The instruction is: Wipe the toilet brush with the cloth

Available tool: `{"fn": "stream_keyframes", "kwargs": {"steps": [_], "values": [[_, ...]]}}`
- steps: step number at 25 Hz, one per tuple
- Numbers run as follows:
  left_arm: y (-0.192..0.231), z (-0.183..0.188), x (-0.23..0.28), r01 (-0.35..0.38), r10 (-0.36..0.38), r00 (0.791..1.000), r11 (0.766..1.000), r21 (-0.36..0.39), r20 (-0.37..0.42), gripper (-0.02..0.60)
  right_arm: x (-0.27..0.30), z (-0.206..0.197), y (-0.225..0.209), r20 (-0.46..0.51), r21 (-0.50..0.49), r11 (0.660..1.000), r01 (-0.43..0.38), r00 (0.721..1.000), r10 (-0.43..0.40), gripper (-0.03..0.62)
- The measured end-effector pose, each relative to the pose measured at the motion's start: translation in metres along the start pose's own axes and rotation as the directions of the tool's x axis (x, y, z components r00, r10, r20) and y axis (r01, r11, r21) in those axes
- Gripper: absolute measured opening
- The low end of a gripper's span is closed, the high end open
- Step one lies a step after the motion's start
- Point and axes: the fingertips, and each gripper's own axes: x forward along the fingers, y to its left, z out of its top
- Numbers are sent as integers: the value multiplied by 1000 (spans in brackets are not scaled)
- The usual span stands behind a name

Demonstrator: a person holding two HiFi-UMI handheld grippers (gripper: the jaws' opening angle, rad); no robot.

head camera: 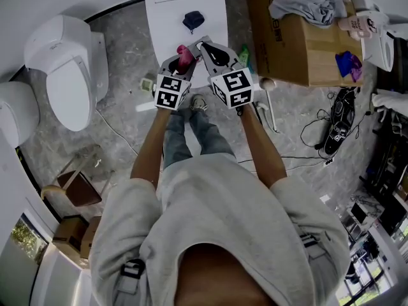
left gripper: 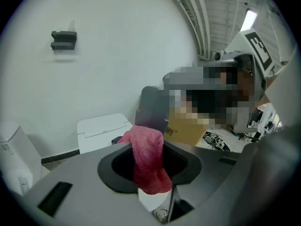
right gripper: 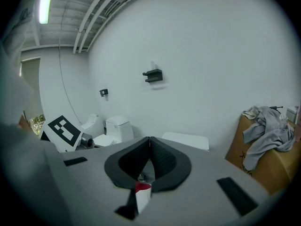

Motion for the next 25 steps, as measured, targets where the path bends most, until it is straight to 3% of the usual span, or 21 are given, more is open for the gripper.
{"fn": "stream_keyframes", "kwargs": {"steps": [8,18,25], "values": [[3,-5,-21,-40,40,999,999,-6,7,142,1,-1,-1,-2,-6,1000,-5,1000,5,31],[-31,21,-46,-33,34,994,999,-12,104,142,0,-2,1,-4,-12,1000,-7,1000,7,31],[-24,46,-65,-73,74,984,997,-15,162,142,-1,-3,0,-7,-6,1000,-13,1000,13,31]]}}
